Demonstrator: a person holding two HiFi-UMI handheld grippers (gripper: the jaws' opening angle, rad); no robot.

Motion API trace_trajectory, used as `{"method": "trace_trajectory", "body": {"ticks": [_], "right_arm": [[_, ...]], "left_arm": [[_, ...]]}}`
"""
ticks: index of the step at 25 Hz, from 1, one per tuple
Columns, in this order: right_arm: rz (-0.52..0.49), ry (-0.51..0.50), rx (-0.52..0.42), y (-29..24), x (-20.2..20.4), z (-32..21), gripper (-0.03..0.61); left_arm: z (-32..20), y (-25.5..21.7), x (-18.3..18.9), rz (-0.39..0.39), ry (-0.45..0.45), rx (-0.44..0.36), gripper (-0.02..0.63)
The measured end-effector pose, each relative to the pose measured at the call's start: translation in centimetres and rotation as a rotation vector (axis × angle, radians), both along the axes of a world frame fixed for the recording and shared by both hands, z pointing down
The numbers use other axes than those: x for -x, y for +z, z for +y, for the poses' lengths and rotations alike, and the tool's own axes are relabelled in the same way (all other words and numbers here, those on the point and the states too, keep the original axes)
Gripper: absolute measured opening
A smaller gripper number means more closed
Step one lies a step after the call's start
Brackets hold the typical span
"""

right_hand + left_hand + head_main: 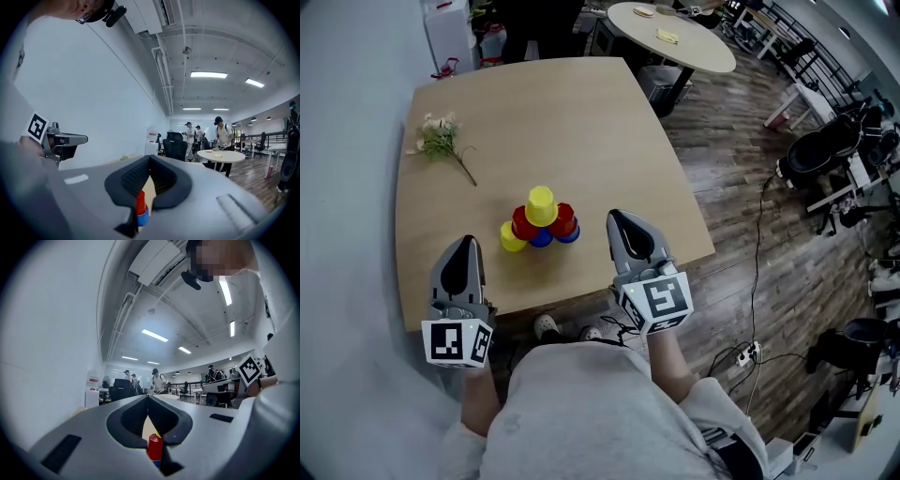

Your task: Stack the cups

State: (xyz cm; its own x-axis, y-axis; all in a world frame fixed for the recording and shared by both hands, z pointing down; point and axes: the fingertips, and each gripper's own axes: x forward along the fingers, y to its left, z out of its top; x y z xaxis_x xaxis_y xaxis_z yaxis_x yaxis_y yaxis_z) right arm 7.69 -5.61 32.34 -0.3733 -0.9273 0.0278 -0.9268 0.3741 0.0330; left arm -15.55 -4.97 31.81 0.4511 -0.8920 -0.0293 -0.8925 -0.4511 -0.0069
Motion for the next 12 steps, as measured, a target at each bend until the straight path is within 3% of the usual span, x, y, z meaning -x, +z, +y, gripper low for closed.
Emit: {"method": "trace_trajectory", "body": {"ticks": [12], "right_arm": [[0.004, 0.013, -0.036, -0.9, -1.3, 1.3, 0.012]], "left_arm": [[1.2, -1.2, -1.5, 0.012, 0.008, -0.035, 0.009]]}}
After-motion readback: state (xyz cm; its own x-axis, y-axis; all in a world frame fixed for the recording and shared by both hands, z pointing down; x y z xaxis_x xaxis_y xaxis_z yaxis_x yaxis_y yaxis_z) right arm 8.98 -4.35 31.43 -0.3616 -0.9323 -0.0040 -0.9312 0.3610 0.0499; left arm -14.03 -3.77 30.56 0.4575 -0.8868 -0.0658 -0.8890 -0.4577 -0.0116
